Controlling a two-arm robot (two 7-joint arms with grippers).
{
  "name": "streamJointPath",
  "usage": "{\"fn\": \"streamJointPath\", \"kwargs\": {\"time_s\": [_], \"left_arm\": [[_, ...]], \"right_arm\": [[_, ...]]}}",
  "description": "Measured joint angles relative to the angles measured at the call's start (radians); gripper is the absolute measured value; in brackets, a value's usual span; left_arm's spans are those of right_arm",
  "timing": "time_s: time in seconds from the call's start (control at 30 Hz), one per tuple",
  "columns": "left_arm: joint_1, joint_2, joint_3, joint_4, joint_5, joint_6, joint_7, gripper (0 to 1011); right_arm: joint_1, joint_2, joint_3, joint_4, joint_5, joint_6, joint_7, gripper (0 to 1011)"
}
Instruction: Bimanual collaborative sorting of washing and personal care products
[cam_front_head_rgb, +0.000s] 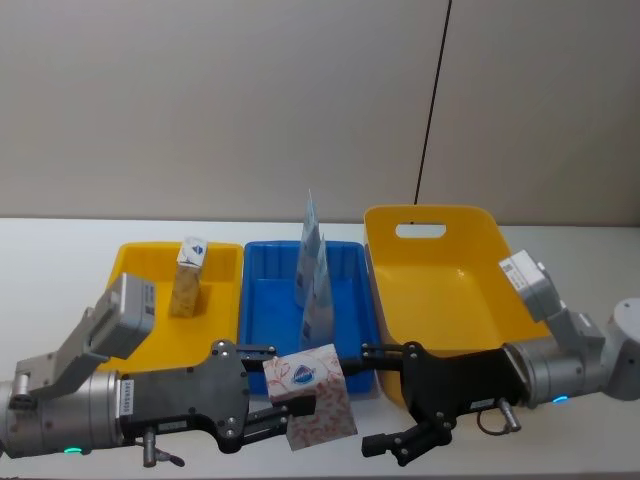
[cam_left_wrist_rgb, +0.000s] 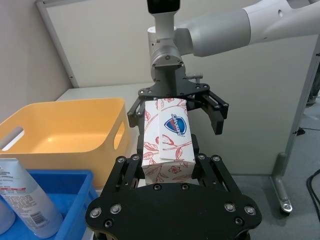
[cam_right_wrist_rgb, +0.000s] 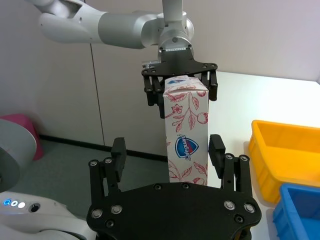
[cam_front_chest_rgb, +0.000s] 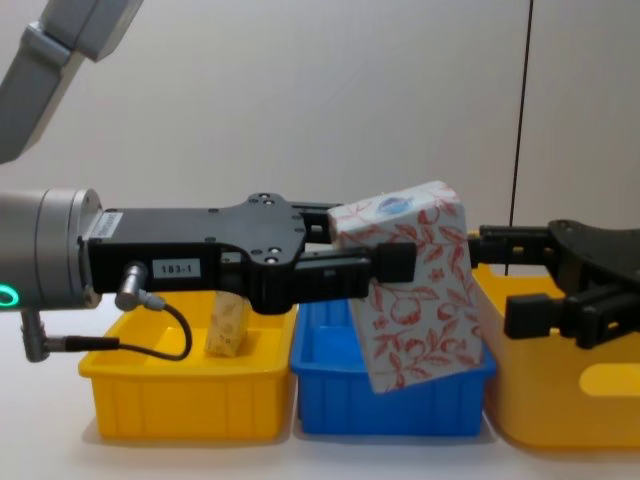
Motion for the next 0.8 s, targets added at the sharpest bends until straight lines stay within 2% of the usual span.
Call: {"fn": "streamJointPath", "kwargs": {"time_s": [0.8], "left_arm": [[0.000, 0.000, 0.000, 0.000, 0.000, 0.000, 0.000, 407]], "right_arm": [[0.063, -0.060, -0.037, 0.103, -0.028, -0.055, -0.040, 1000]]}}
